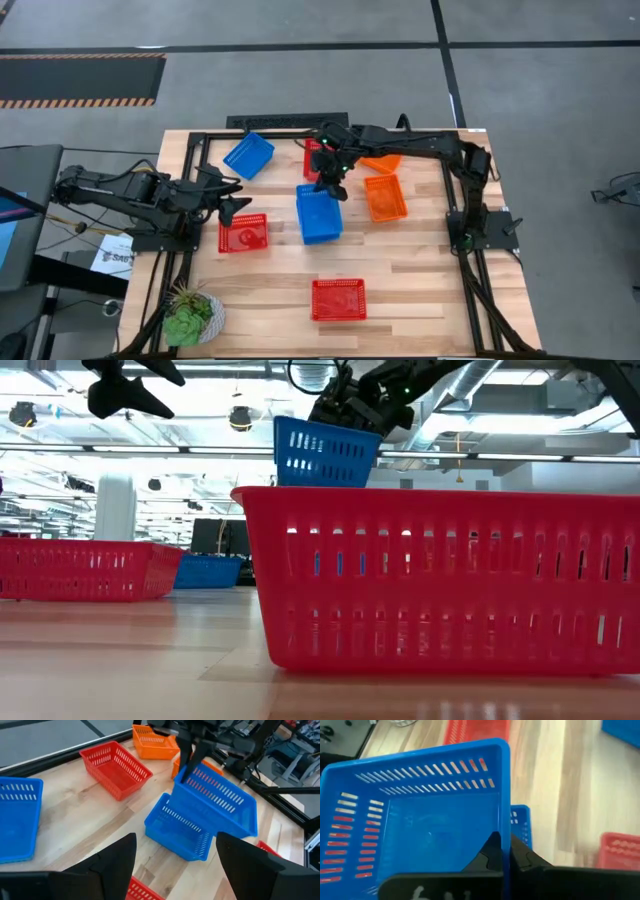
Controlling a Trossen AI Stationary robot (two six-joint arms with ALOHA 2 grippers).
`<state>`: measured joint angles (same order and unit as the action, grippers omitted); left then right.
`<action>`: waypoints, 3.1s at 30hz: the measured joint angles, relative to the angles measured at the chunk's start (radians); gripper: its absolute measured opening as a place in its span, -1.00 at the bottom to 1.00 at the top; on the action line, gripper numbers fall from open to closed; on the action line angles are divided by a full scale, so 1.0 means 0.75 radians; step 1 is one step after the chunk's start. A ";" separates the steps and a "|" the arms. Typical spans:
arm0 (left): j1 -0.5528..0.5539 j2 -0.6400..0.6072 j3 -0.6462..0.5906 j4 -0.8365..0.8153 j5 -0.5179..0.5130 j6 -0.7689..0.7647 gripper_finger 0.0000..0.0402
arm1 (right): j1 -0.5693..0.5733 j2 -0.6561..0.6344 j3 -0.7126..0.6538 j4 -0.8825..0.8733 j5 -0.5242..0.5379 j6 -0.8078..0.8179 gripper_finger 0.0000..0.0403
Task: Stack baskets by color
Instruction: Stack the bottom blue bin into the right blue bin
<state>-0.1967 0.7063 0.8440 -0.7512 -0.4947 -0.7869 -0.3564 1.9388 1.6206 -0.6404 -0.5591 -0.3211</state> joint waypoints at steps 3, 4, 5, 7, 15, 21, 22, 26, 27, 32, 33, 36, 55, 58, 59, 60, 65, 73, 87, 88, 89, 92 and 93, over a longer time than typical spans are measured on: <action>0.000 0.000 0.000 0.000 -0.011 -0.001 0.31 | 0.010 0.000 -0.040 0.067 -0.006 -0.015 -0.98; 0.000 0.000 0.000 0.000 -0.011 -0.001 0.31 | 0.009 0.000 -0.050 0.082 -0.013 -0.026 -0.98; 0.000 0.000 0.000 0.000 -0.012 -0.001 0.31 | 0.007 0.000 -0.055 0.079 -0.023 -0.034 -0.98; 0.000 0.000 0.000 0.000 -0.012 -0.002 0.31 | 0.001 0.000 -0.056 0.074 -0.029 -0.040 -0.96; 0.000 0.000 0.000 0.000 -0.017 -0.003 0.31 | -0.039 0.016 -0.053 0.099 -0.101 -0.073 -0.98; 0.000 0.000 0.000 0.000 -0.020 0.011 0.31 | -0.053 0.060 -0.054 0.121 -0.125 -0.045 -0.96; 0.000 0.000 0.000 0.000 -0.019 0.012 0.31 | -0.053 0.064 -0.056 0.125 -0.126 -0.032 -0.96; 0.000 0.000 0.000 0.000 -0.015 0.024 0.31 | -0.051 0.062 -0.053 0.147 -0.130 -0.032 -0.97; 0.000 0.000 0.000 0.000 -0.015 0.025 0.31 | -0.051 0.062 -0.053 0.145 -0.130 -0.028 -0.97; 0.000 0.001 0.000 0.000 -0.014 0.025 0.31 | -0.051 0.059 -0.054 0.137 -0.130 -0.001 -0.95; 0.000 0.001 0.000 0.000 -0.014 0.025 0.31 | -0.051 0.059 -0.054 0.134 -0.130 -0.001 -0.95; 0.000 0.001 0.000 0.000 -0.015 0.026 0.31 | -0.050 0.060 -0.054 0.135 -0.130 -0.001 -0.96; 0.000 0.001 0.000 0.000 -0.021 0.026 0.31 | -0.043 0.061 -0.054 0.151 -0.132 -0.034 -0.94; 0.000 0.001 0.000 0.000 -0.022 0.026 0.31 | -0.043 0.061 -0.054 0.169 -0.132 -0.038 -0.94; 0.000 0.000 0.000 0.000 -0.022 0.026 0.31 | -0.043 0.061 -0.054 0.175 -0.132 -0.038 -0.95; 0.000 0.000 0.000 0.000 -0.022 0.026 0.31 | -0.043 0.061 -0.054 0.180 -0.133 -0.038 -0.95; 0.000 0.000 0.000 0.000 -0.023 0.026 0.31 | -0.051 0.061 -0.054 0.179 -0.162 -0.037 -0.95; 0.000 0.000 0.000 0.000 -0.023 0.026 0.31 | -0.033 0.062 -0.054 0.165 -0.165 -0.034 -0.95; 0.000 -0.001 0.000 -0.001 -0.025 0.027 0.31 | -0.040 0.153 -0.053 0.201 -0.167 -0.012 -0.94; 0.000 0.000 0.000 -0.001 -0.025 0.027 0.31 | -0.041 0.153 -0.053 0.193 -0.168 -0.013 -0.94; 0.000 0.001 0.000 -0.001 -0.025 0.027 0.31 | -0.045 0.153 -0.053 0.185 -0.166 -0.013 -0.93; 0.000 0.000 0.000 -0.001 -0.030 0.027 0.31 | -0.055 0.168 -0.051 0.185 -0.165 -0.014 -0.93; 0.000 0.001 0.000 -0.001 -0.030 0.026 0.31 | -0.059 0.174 -0.051 0.179 -0.158 -0.013 -0.93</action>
<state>-0.1967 0.7067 0.8440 -0.7521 -0.5173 -0.7675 -0.4007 2.0696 1.5823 -0.5064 -0.6774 -0.3309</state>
